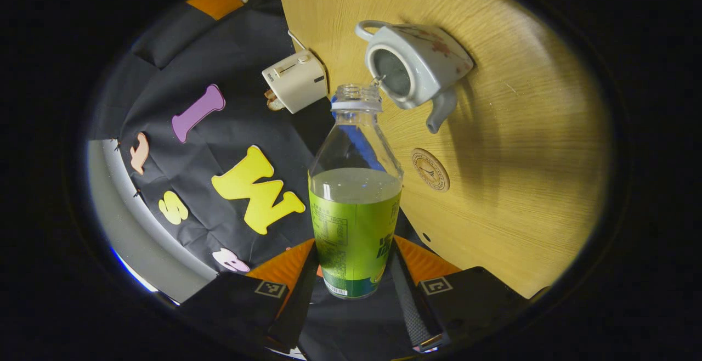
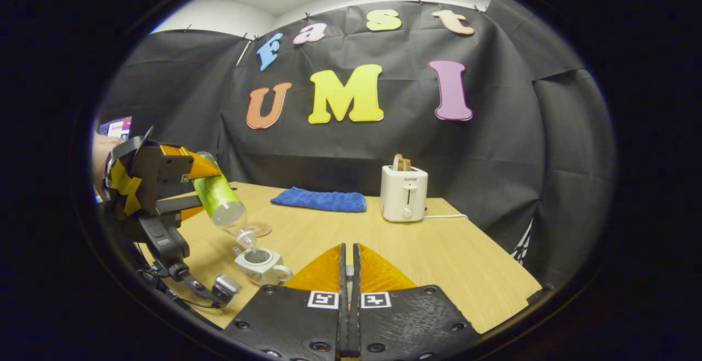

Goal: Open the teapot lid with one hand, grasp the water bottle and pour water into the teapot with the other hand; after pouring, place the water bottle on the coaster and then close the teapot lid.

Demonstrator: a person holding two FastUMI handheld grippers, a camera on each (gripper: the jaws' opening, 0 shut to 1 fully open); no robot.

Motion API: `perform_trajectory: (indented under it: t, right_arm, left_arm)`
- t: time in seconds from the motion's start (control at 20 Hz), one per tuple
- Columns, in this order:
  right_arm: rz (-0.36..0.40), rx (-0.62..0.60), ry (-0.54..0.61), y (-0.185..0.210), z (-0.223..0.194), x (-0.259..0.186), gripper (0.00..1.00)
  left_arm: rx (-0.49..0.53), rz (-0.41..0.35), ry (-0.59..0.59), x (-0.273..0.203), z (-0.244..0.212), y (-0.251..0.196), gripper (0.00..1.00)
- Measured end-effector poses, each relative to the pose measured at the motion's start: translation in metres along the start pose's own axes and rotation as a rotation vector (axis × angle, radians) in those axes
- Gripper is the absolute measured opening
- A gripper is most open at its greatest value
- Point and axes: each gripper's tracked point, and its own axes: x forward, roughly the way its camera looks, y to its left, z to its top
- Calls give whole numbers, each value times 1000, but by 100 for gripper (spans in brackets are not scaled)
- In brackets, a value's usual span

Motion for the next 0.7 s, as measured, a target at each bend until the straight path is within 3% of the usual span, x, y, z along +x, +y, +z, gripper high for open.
perform_trajectory:
  t: [0.7]
  right_arm:
    - [-8,9,-6,-8,1,-1,0]
  left_arm:
    - [95,20,7,0,0,9,74]
